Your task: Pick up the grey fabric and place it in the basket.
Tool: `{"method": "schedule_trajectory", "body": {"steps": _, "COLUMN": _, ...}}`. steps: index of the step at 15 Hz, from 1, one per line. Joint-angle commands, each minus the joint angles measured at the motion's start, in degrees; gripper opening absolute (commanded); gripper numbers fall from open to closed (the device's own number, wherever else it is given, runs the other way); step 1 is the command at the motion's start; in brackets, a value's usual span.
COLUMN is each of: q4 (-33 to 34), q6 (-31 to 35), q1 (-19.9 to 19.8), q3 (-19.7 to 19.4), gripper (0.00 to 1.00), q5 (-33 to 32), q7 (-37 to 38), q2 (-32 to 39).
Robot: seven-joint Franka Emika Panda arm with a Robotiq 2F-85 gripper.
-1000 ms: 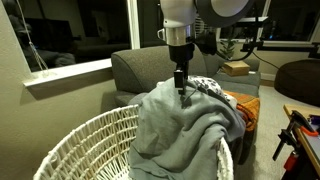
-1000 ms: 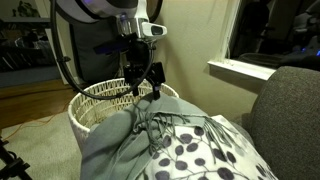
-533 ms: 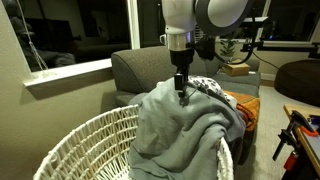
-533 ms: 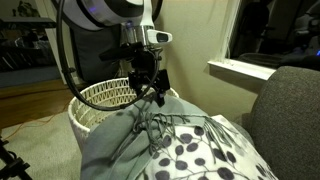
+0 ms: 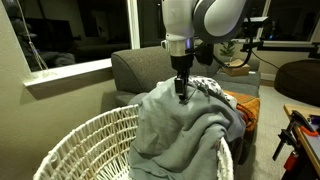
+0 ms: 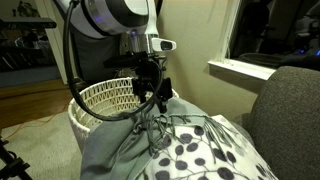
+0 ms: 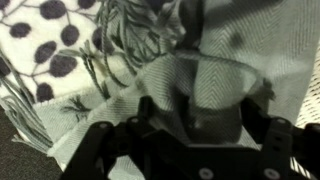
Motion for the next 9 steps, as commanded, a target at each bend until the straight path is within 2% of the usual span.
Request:
{"method": "schedule_trajectory", "body": {"steps": 1, "q4": 0.0, "q6": 1.5, "q1": 0.3, "q3": -1.0, "gripper": 0.60, "q5": -0.1, "q7": 1.2, "q2": 0.1}}
{"method": "schedule_trajectory", "body": {"steps": 9, "q4": -0.4, "q6": -0.2, "q1": 1.6, "q3": -1.0, "gripper": 0.07, "q5": -1.1, "q7": 2.9, "q2": -2.5}}
